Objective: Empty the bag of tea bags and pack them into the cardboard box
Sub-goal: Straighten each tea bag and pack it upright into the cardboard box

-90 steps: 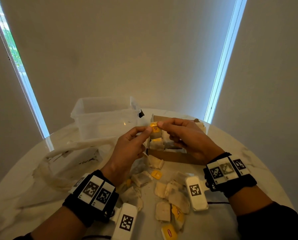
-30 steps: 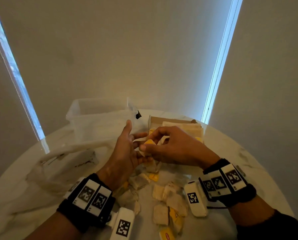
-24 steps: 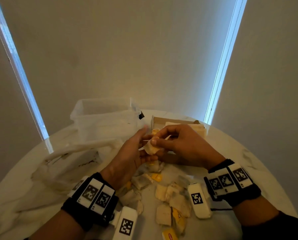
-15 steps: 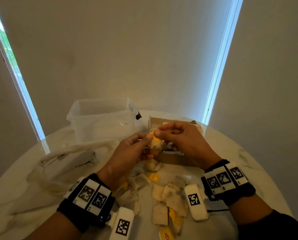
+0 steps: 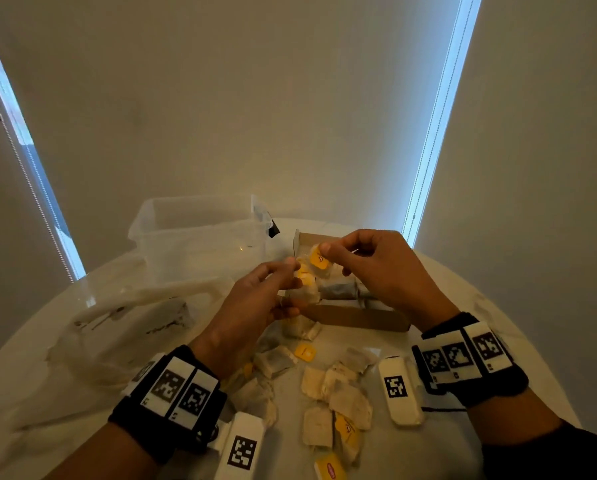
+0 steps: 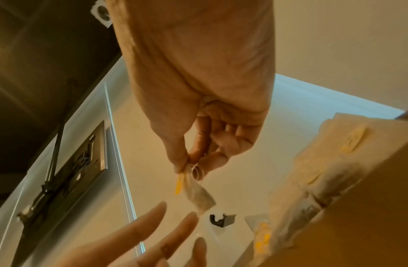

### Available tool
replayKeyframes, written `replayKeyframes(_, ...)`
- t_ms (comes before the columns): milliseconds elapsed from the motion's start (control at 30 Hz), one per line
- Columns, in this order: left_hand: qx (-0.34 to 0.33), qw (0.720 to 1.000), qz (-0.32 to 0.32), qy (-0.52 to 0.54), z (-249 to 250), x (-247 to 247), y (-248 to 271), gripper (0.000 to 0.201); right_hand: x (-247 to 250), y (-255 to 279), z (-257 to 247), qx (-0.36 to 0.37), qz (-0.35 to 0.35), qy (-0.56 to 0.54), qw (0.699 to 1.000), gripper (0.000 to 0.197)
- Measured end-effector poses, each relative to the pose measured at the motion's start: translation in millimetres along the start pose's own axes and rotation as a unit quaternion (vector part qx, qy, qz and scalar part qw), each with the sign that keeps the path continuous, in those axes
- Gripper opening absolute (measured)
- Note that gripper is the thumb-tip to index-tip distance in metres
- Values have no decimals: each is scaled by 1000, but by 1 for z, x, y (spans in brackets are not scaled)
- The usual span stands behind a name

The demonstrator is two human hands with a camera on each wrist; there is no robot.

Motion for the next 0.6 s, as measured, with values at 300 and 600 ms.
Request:
replayKeyframes(300, -19, 997, -15, -76, 3, -2, 3, 23, -17, 3, -1, -23, -93, -30, 995, 25)
replayKeyframes(600, 25, 997, -32, -62, -5, -8, 4, 24, 16, -2, 22, -52, -22, -1, 998, 16)
Point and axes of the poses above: each hand's wrist, its own y-axis away from the middle knuckle, its own x-axis out of the back of the hand, z = x × y, the point moved 9 cm from there along -y, towards the middle knuckle, and after that the axes turned 12 degrees about -z, right-handed, at the moved point
